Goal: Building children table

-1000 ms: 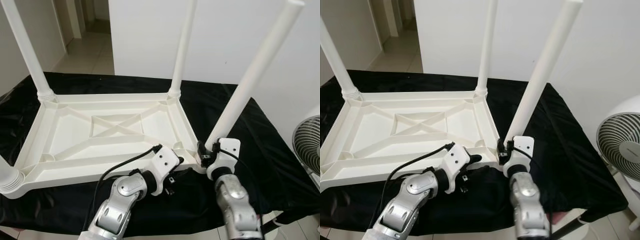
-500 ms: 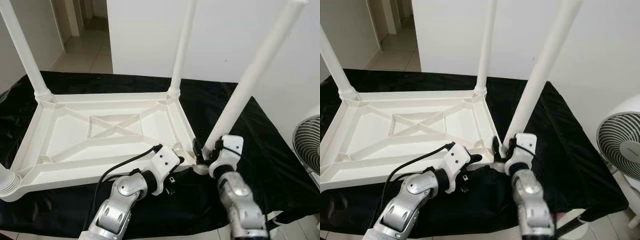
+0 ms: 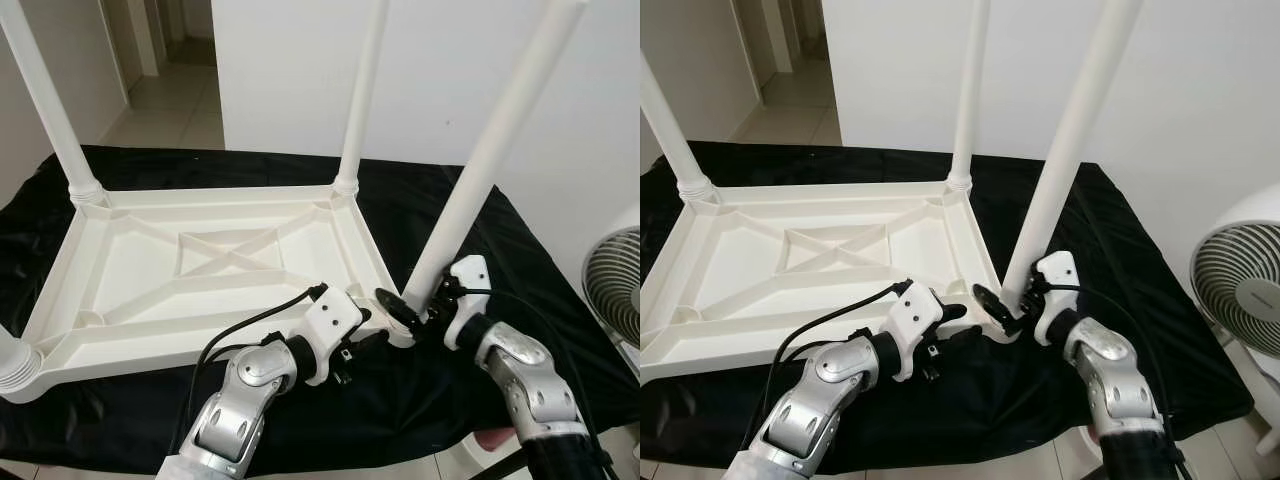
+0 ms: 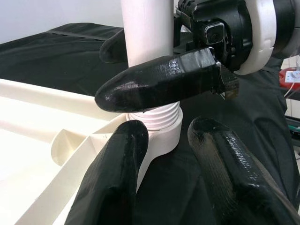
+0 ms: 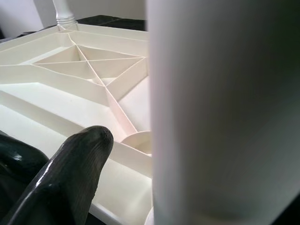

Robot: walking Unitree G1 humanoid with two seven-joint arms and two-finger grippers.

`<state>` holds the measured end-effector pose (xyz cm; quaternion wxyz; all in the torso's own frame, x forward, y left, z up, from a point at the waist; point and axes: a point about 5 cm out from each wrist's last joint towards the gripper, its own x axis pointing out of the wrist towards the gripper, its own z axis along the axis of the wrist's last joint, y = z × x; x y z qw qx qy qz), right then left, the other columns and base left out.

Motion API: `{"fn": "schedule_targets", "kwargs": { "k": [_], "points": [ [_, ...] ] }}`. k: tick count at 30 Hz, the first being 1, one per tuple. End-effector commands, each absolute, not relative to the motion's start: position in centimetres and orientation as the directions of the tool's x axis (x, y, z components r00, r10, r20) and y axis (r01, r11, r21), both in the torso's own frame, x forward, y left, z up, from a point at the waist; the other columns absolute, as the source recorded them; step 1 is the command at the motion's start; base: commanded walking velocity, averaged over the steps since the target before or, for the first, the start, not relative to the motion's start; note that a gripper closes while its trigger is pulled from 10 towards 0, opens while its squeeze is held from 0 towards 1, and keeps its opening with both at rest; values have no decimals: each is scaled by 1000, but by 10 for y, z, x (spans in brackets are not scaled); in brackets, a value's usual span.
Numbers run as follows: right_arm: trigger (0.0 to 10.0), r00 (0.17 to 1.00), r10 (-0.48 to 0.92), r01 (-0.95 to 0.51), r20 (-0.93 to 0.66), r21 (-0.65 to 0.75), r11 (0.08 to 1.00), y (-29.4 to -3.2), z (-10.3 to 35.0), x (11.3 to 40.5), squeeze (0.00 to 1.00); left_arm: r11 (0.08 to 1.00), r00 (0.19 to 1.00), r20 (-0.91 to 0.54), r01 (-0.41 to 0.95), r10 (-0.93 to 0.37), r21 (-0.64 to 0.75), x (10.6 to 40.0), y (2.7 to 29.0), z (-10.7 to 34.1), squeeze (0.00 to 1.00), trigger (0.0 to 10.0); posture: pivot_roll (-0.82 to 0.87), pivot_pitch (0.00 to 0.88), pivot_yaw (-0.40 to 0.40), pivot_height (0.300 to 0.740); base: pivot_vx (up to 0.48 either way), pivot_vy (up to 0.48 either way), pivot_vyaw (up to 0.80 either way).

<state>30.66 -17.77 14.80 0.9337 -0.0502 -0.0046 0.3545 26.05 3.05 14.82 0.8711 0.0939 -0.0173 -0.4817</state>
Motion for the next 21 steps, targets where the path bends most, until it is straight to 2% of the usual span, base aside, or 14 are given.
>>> {"fn": "schedule_targets", "kwargs": {
  "k": [1, 2, 5, 6, 13, 18, 21],
  "points": [
    [10000, 733, 679, -678, -40, -112, 726, -176, 147, 308, 0, 561, 576, -61, 811, -815, 168, 262, 31, 146, 0, 10000, 9, 12, -40, 740, 0, 0, 0],
    [4902, 705, 706, -708, -63, -115, 697, -173, 144, 313, 0, 565, 580, -59, 809, -813, 165, 263, 32, 146, 0, 10000, 16, 14, -38, 740, 0, 0, 0],
    [4627, 694, 716, -719, -73, -113, 685, -172, 143, 315, 0, 566, 581, -58, 807, -812, 165, 263, 32, 147, 0, 10000, 21, 17, -38, 740, 0, 0, 0],
    [0, 682, 726, -731, -86, -110, 674, -173, 141, 315, 0, 568, 583, -58, 806, -811, 165, 263, 33, 147, 0, 10000, 23, 19, -38, 740, 0, 0, 0],
    [0, 665, 741, -746, -94, -74, 661, -178, 136, 314, 0, 572, 587, -62, 804, -808, 163, 262, 34, 147, 0, 10000, 23, 27, -39, 740, 0, 0, 0],
    [0, 732, 680, -681, -42, -45, 731, -179, 136, 310, 0, 572, 586, -61, 805, -808, 160, 261, 33, 147, 0, 10000, 15, 30, -45, 740, 0, 0, 0],
    [0, 739, 673, -674, -32, -44, 738, -179, 136, 310, 0, 571, 586, -60, 805, -808, 160, 261, 33, 147, 0, 10000, 15, 30, -45, 740, 0, 0, 0]
  ]
}}
